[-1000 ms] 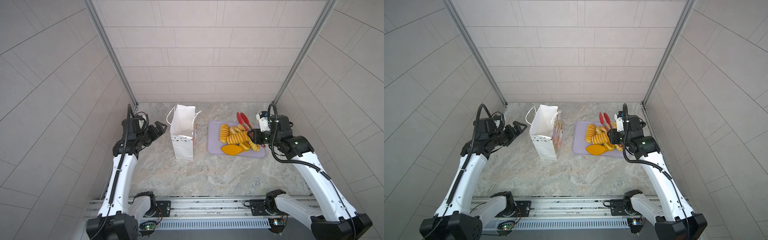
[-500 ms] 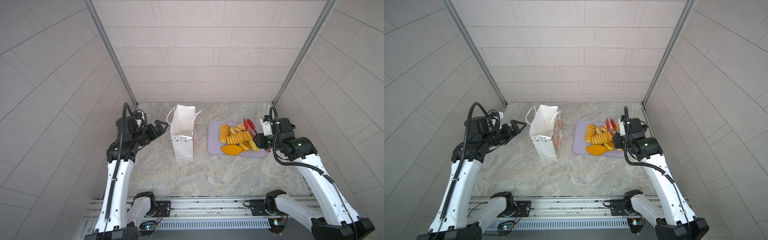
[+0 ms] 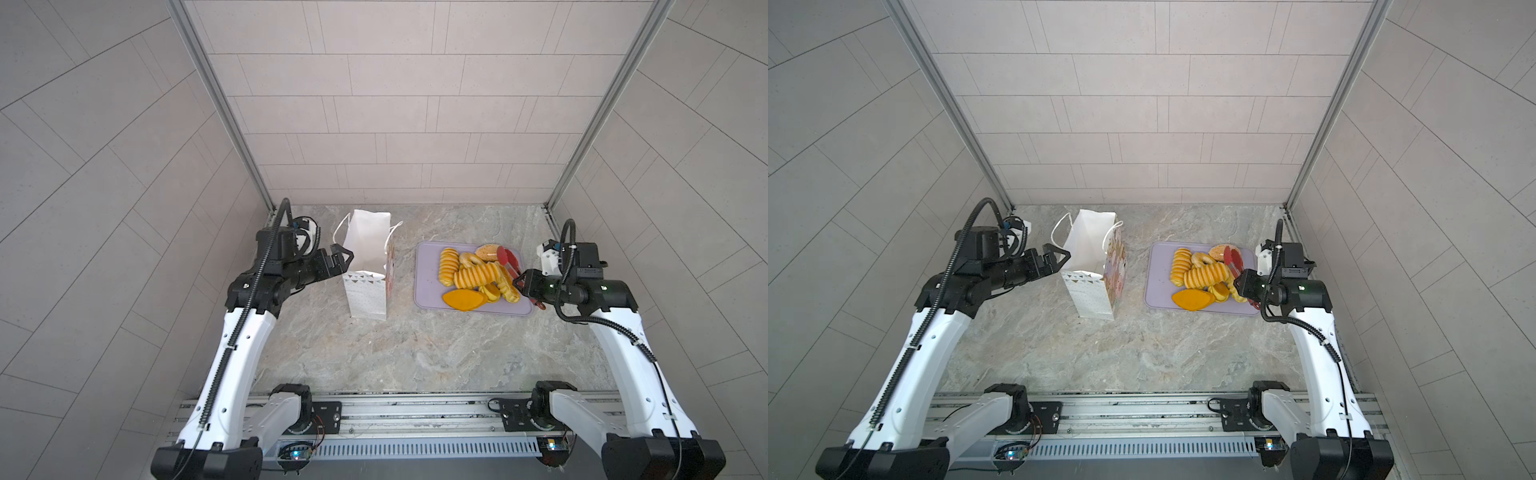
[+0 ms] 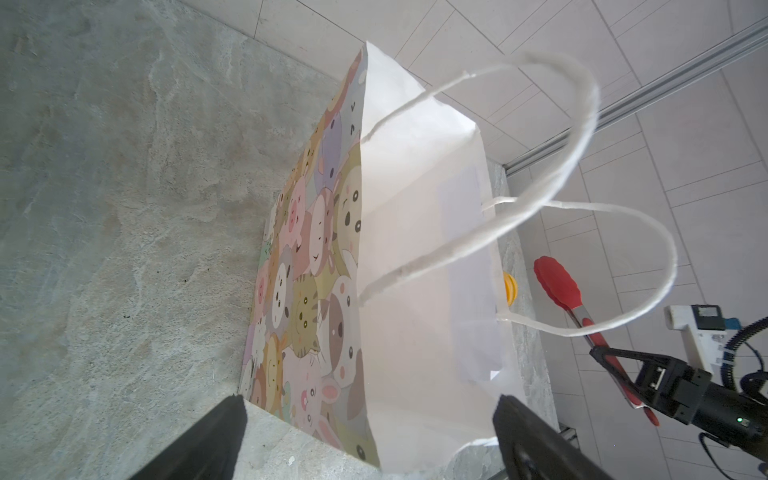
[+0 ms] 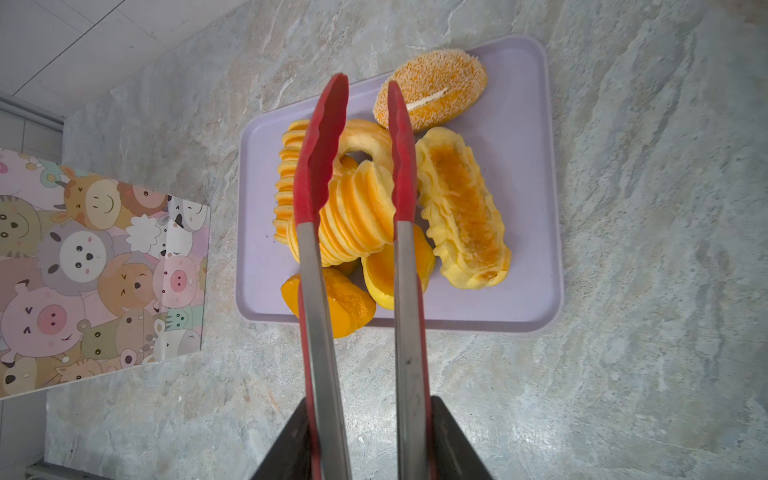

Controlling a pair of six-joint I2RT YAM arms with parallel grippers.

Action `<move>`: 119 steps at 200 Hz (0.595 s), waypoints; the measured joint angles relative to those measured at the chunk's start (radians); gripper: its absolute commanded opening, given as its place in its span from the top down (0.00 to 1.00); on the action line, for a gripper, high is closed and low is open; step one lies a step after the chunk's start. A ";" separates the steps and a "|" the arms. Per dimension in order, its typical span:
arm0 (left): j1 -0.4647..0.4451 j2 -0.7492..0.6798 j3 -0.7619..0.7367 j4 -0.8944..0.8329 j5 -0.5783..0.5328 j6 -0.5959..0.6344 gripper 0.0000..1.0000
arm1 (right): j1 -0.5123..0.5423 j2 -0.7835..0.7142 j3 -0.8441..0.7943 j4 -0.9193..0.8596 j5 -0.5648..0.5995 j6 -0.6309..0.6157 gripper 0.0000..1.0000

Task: Place the fake bread into the paper bag

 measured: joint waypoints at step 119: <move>-0.037 0.083 0.019 0.003 -0.110 0.036 0.00 | -0.039 -0.041 -0.100 0.008 -0.025 0.015 0.50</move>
